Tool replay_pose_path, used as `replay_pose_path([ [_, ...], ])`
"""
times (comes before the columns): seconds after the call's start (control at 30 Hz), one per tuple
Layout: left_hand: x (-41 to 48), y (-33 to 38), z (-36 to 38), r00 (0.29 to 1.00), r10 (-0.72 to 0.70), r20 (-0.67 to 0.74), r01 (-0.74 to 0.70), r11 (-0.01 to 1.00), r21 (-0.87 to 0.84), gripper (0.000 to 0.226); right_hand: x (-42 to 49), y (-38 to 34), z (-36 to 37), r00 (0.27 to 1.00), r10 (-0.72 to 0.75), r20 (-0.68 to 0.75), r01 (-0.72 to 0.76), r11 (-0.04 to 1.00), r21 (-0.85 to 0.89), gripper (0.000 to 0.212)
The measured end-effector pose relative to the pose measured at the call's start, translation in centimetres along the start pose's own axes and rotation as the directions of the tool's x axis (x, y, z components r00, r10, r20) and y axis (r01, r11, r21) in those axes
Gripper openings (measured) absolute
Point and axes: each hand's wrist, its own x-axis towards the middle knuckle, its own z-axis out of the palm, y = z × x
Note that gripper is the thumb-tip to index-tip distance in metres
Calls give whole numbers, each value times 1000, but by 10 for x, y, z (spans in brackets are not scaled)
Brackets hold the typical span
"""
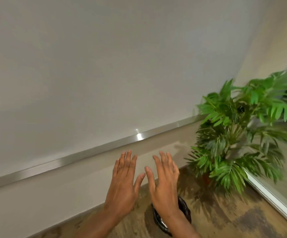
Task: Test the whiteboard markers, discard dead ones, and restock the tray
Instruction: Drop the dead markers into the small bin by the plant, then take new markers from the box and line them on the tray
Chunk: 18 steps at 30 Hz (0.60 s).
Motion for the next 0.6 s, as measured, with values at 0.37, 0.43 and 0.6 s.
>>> replay_pose_path([
  [0.37, -58, -72, -203, 950, -9, -313, 46, 993, 113, 65, -1, -223, -8, 951, -272, -144, 287, 953, 95, 42],
  [0.43, -74, -86, -235, 931, -12, -364, 59, 991, 119, 65, -8, -258, -2, 933, -321, -164, 339, 936, 94, 43],
  [0.6, -124, -127, -315, 887, -36, -460, 111, 984, 137, 64, -28, -351, 15, 893, -397, -212, 425, 898, 110, 44],
])
